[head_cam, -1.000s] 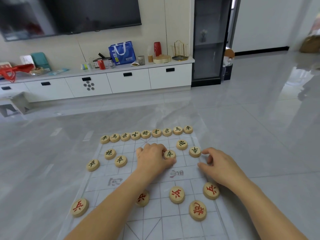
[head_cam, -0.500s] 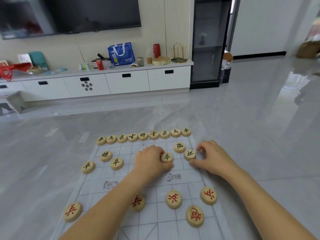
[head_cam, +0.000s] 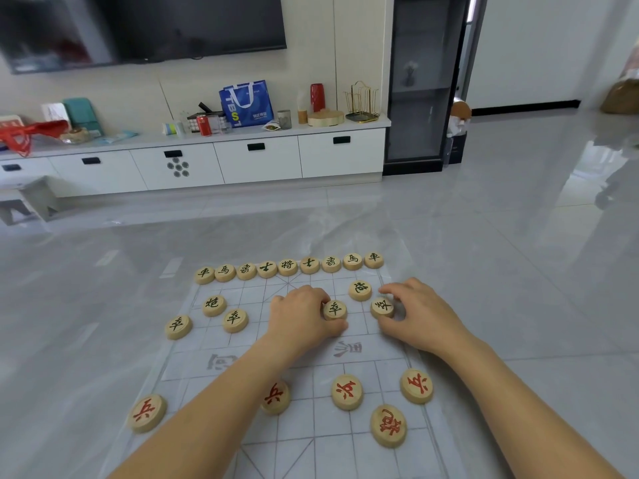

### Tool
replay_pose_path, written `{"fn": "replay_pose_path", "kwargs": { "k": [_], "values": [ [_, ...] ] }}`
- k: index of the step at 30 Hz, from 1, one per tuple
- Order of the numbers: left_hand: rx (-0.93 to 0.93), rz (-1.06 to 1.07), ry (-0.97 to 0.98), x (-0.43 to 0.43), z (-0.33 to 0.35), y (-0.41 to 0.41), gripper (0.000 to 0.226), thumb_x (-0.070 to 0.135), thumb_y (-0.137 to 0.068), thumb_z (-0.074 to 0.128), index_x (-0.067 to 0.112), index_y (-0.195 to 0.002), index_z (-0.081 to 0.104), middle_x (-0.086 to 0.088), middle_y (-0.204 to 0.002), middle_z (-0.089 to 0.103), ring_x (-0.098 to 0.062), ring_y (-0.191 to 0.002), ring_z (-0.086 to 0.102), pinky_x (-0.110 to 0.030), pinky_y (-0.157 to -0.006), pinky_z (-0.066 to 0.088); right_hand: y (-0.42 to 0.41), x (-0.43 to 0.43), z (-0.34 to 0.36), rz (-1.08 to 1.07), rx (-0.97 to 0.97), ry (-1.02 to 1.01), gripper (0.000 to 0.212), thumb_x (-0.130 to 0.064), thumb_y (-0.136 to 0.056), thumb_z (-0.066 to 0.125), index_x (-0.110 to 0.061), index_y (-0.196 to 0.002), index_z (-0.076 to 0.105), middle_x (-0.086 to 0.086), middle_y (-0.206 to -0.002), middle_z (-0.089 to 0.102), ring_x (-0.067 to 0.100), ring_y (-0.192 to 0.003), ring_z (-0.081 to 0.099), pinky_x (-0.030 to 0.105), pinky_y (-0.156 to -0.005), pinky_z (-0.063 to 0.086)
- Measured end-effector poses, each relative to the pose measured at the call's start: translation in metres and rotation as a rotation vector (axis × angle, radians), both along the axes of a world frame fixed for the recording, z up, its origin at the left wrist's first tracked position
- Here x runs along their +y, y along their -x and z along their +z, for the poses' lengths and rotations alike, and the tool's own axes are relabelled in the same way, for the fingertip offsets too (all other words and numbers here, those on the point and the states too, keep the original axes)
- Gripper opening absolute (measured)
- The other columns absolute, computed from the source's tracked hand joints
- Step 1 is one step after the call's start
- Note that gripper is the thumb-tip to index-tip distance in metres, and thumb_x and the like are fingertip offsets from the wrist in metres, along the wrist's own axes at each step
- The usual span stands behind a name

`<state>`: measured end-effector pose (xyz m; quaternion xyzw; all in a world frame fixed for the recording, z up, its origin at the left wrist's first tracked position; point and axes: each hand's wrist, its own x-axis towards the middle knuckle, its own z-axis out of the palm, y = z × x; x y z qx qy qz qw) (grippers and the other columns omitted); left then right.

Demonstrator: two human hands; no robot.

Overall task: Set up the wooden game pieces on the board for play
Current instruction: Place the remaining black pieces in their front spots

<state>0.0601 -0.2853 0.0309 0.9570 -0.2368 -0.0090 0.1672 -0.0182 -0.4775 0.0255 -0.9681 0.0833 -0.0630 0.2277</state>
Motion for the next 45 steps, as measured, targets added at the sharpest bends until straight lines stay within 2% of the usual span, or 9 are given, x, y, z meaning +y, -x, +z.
{"fn": "replay_pose_path", "kwargs": {
  "k": [4, 7, 10, 12, 15, 20, 26, 34, 45],
  "values": [
    [-0.004, 0.002, -0.007, -0.0005, 0.0002, 0.0005, 0.041, 0.056, -0.071, 0.064, 0.023, -0.096, 0.062, 0.007, -0.093, 0.060, -0.014, -0.087, 0.055, -0.035, -0.079, 0.033, -0.0012, 0.0018, -0.0020, -0.027, -0.015, -0.010, 0.041, -0.048, -0.079, 0.060, -0.027, -0.114, 0.055, -0.008, -0.108, 0.049, 0.012, -0.102, 0.049, 0.030, -0.083, 0.047],
    [-0.006, 0.003, -0.008, -0.0004, 0.0005, 0.0010, 0.041, 0.056, -0.072, 0.064, 0.024, -0.096, 0.062, 0.007, -0.094, 0.060, -0.015, -0.087, 0.055, -0.035, -0.080, 0.033, -0.0001, 0.0023, -0.0027, -0.039, -0.012, -0.008, 0.048, -0.056, -0.075, 0.061, -0.029, -0.113, 0.052, -0.010, -0.109, 0.049, 0.011, -0.103, 0.049, 0.030, -0.082, 0.046],
    [-0.006, 0.003, -0.015, 0.0004, -0.0001, 0.0007, 0.041, 0.056, -0.072, 0.064, 0.024, -0.097, 0.061, 0.007, -0.094, 0.059, -0.015, -0.088, 0.055, -0.036, -0.082, 0.034, 0.0010, -0.0005, 0.0003, -0.005, 0.029, -0.026, 0.055, -0.045, -0.076, 0.061, -0.031, -0.127, 0.047, -0.008, -0.116, 0.048, 0.013, -0.109, 0.047, 0.031, -0.086, 0.045],
    [-0.005, 0.003, -0.012, 0.0002, -0.0006, 0.0003, 0.041, 0.057, -0.072, 0.064, 0.024, -0.097, 0.061, 0.007, -0.095, 0.059, -0.014, -0.088, 0.055, -0.036, -0.082, 0.034, 0.0010, -0.0015, 0.0007, -0.001, 0.033, -0.026, 0.045, -0.040, -0.076, 0.062, -0.031, -0.119, 0.052, -0.008, -0.110, 0.048, 0.012, -0.104, 0.048, 0.031, -0.083, 0.046],
    [-0.007, 0.008, -0.007, -0.0003, -0.0012, 0.0004, 0.041, 0.056, -0.072, 0.064, 0.024, -0.096, 0.062, 0.008, -0.094, 0.059, -0.014, -0.087, 0.055, -0.036, -0.081, 0.033, 0.0006, -0.0010, -0.0013, -0.034, 0.008, -0.023, 0.034, -0.046, -0.076, 0.063, -0.029, -0.104, 0.053, -0.009, -0.102, 0.049, 0.010, -0.095, 0.049, 0.029, -0.078, 0.047],
    [-0.008, 0.008, -0.011, -0.0002, -0.0014, 0.0012, 0.040, 0.056, -0.072, 0.063, 0.024, -0.096, 0.061, 0.007, -0.095, 0.059, -0.014, -0.088, 0.055, -0.036, -0.082, 0.033, 0.0006, -0.0022, -0.0017, -0.012, 0.023, -0.038, 0.045, -0.044, -0.076, 0.063, -0.031, -0.117, 0.051, -0.009, -0.109, 0.048, 0.010, -0.101, 0.049, 0.029, -0.080, 0.046],
    [-0.006, 0.015, -0.009, 0.0000, -0.0025, -0.0003, 0.037, 0.055, -0.074, 0.062, 0.025, -0.095, 0.061, 0.008, -0.094, 0.058, -0.014, -0.088, 0.054, -0.035, -0.080, 0.031, -0.0004, -0.0028, -0.0029, -0.055, 0.007, -0.084, 0.030, -0.038, -0.075, 0.064, -0.027, -0.101, 0.055, -0.008, -0.100, 0.048, 0.010, -0.089, 0.052, 0.032, -0.078, 0.049],
    [-0.020, 0.020, -0.004, -0.0004, -0.0036, -0.0001, 0.035, 0.055, -0.076, 0.061, 0.024, -0.093, 0.062, 0.007, -0.093, 0.059, -0.015, -0.087, 0.055, -0.036, -0.080, 0.030, 0.0008, -0.0035, -0.0031, -0.047, 0.009, -0.108, 0.029, -0.037, -0.075, 0.065, -0.027, -0.101, 0.057, -0.007, -0.101, 0.048, 0.011, -0.090, 0.052, 0.031, -0.080, 0.048],
    [-0.043, 0.030, -0.011, -0.0004, -0.0059, -0.0007, 0.036, 0.056, -0.077, 0.062, 0.026, -0.096, 0.060, 0.008, -0.095, 0.059, -0.015, -0.089, 0.055, -0.036, -0.082, 0.030, 0.0018, -0.0026, -0.0033, -0.046, 0.011, -0.091, 0.038, -0.037, -0.079, 0.063, -0.025, -0.113, 0.054, -0.006, -0.107, 0.046, 0.013, -0.095, 0.051, 0.030, -0.082, 0.047]
  ]
}}
